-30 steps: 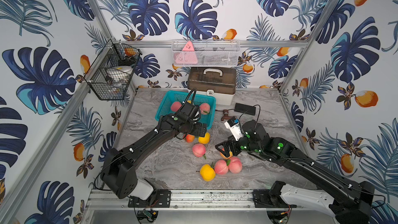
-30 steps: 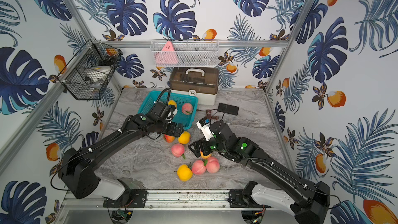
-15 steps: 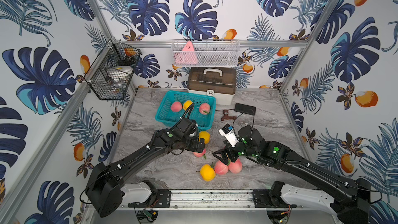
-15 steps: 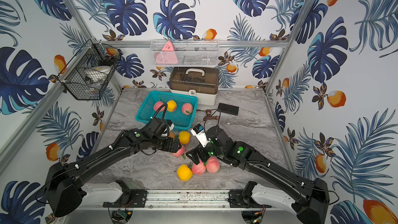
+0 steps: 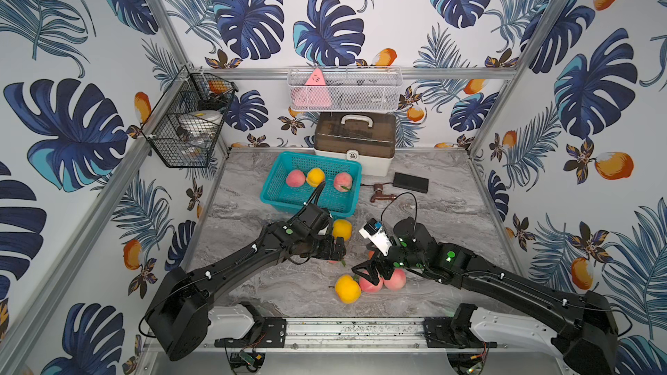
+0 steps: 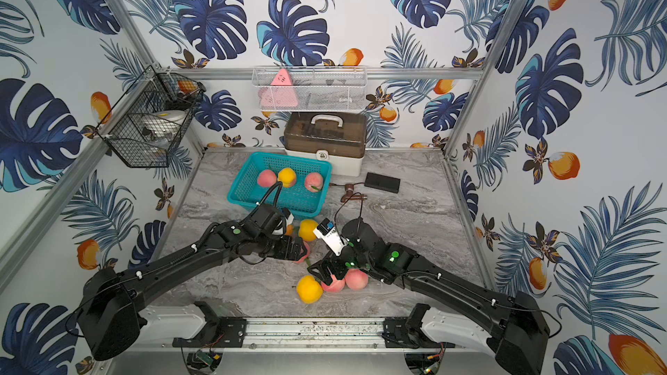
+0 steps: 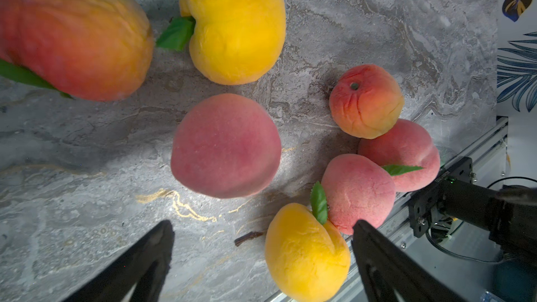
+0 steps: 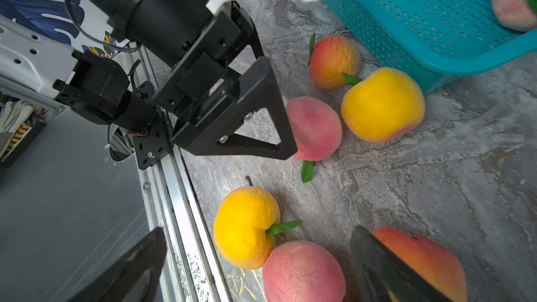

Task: Put the peaches into the basket
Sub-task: Pick up the peach from the center of the board.

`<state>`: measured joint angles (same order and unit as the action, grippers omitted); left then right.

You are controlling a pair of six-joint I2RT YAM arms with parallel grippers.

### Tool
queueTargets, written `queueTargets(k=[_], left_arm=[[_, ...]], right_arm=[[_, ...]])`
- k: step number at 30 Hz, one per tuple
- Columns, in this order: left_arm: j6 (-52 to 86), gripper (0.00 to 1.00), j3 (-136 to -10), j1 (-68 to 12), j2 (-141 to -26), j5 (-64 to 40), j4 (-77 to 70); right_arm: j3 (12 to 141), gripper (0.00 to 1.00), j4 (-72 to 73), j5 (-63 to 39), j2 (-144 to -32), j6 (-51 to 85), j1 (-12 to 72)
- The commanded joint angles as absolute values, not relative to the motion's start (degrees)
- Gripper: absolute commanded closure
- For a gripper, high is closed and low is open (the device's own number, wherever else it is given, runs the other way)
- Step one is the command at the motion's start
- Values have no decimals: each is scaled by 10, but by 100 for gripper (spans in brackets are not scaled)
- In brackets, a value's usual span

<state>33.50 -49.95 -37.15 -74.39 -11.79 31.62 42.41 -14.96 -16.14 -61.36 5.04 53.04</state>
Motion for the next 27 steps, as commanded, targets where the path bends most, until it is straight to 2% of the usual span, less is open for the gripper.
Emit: queueTargets(k=[1, 12, 27], left_arm=[[350, 1, -497, -371, -754, -117, 287], [362, 1, -486, -371, -778, -88, 264], [365, 1, -472, -371, -814, -79, 224]], right_arm=[[416, 0, -92, -189, -625, 55, 531], [386, 0, -27, -223, -650, 58, 531], [389, 0, -25, -224, -665, 58, 531]])
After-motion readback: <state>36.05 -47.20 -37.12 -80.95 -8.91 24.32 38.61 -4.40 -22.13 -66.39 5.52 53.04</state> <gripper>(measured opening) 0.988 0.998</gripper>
